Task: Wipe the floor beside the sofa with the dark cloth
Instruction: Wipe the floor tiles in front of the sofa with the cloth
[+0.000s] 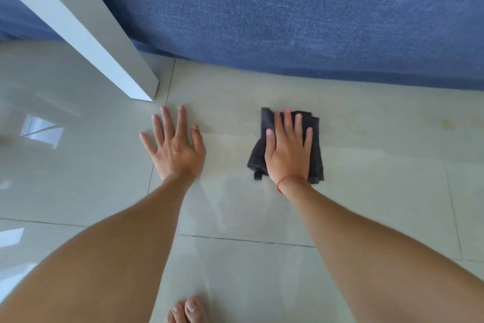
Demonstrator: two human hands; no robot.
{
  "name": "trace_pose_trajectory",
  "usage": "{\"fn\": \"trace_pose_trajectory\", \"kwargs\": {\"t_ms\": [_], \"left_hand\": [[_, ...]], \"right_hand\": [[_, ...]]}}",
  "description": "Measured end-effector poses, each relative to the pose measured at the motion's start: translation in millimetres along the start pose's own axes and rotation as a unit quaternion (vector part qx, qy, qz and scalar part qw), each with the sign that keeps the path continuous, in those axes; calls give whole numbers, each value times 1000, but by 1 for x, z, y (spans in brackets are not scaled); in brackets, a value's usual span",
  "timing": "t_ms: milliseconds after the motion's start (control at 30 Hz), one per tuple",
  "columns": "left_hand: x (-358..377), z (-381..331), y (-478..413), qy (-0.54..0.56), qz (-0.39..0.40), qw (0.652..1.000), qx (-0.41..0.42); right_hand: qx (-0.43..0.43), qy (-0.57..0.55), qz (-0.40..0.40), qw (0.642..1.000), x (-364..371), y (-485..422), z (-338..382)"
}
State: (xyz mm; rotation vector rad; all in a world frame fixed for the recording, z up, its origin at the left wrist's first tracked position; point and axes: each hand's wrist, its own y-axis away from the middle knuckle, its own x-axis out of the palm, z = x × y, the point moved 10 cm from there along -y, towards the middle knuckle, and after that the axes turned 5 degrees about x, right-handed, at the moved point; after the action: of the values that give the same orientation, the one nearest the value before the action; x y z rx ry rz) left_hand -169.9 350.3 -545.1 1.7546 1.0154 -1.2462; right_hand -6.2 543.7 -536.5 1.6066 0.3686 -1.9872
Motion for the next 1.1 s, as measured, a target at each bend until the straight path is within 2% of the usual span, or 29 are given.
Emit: {"fn": "trace_pose_trajectory", "kwargs": {"t_ms": [67, 233, 400, 567, 633, 700, 833, 933, 1100], "left_hand": [[1, 0, -1, 5, -4, 1000, 5], [0, -2, -2, 3, -5, 1000, 3], [-2, -2, -1, 7, -6, 1000, 3], [-3, -2, -1, 13, -4, 1000, 5], [-2, -2, -2, 18, -6, 1000, 4], [-1, -2, -2, 17, -8, 1000, 5], [1, -1, -2, 9, -6, 1000, 8], [0, -1, -3, 10, -10, 1000, 9], [0, -2, -2, 8, -8, 1000, 8]], "right_hand": [[45, -10, -8, 999, 2, -14, 9], [48, 10, 10, 999, 11, -26, 43], [-81, 30, 23, 996, 20, 2, 73], [-199, 48, 63, 977, 14, 15, 47], [-164, 48, 56, 984, 8, 4, 29], [-85, 35, 41, 995, 5, -12, 21], [30, 13, 16, 999, 8, -34, 44], [15, 5, 23, 1000, 15, -39, 70], [-101, 31, 25, 994, 23, -14, 94]]}}
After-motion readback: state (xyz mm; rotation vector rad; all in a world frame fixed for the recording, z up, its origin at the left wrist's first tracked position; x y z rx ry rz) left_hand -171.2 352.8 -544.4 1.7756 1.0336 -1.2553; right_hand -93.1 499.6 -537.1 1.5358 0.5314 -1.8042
